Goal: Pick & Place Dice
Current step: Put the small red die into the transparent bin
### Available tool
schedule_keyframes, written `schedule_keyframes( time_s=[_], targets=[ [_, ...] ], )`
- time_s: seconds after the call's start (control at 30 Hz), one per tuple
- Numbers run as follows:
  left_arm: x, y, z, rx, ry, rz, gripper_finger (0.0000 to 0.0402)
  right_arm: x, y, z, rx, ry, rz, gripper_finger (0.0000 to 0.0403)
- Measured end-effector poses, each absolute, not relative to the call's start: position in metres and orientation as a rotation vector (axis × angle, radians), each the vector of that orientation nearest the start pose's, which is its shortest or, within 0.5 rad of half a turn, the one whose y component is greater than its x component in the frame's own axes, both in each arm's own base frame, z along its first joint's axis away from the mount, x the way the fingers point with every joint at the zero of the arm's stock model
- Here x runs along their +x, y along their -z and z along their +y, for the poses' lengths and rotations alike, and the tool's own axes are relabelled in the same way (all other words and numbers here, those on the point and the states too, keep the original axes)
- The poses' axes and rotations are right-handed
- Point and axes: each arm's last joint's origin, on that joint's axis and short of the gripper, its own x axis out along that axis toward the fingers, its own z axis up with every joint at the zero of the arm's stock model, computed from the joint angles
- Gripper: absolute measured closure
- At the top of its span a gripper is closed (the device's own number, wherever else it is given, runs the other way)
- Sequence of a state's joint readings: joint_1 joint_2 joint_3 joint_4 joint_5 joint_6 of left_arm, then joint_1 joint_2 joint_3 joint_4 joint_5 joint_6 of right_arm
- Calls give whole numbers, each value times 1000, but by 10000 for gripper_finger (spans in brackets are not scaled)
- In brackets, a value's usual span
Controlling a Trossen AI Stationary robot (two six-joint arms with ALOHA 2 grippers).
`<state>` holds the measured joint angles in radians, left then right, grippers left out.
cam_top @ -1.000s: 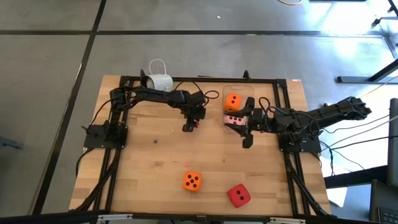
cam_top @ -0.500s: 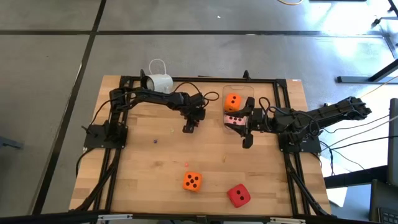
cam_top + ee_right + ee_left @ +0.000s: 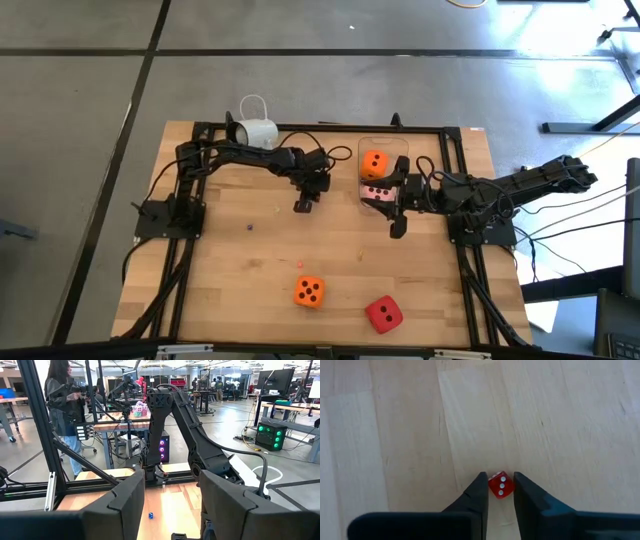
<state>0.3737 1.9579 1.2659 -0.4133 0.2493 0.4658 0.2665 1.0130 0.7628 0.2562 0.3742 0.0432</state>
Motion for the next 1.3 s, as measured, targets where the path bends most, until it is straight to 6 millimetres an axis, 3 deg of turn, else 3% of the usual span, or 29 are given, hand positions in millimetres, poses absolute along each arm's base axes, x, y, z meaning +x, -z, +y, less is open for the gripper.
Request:
schedule_keyframes(
  time_s=[0.33,0.67,0.97,1.13,1.3],
  targets=[
    [369,-158,137,52,112,1050,351,222,-326,50,45,108,-8,213],
    [383,-182,125,59,151,1050,352,222,-326,50,45,108,-8,213],
    [402,-229,112,109,185,997,352,222,-326,50,55,108,-10,213],
    [415,-259,110,172,181,885,352,222,-326,50,68,107,-18,213],
    [427,-272,113,229,145,726,352,221,-330,55,62,50,-54,213]
  ],
)
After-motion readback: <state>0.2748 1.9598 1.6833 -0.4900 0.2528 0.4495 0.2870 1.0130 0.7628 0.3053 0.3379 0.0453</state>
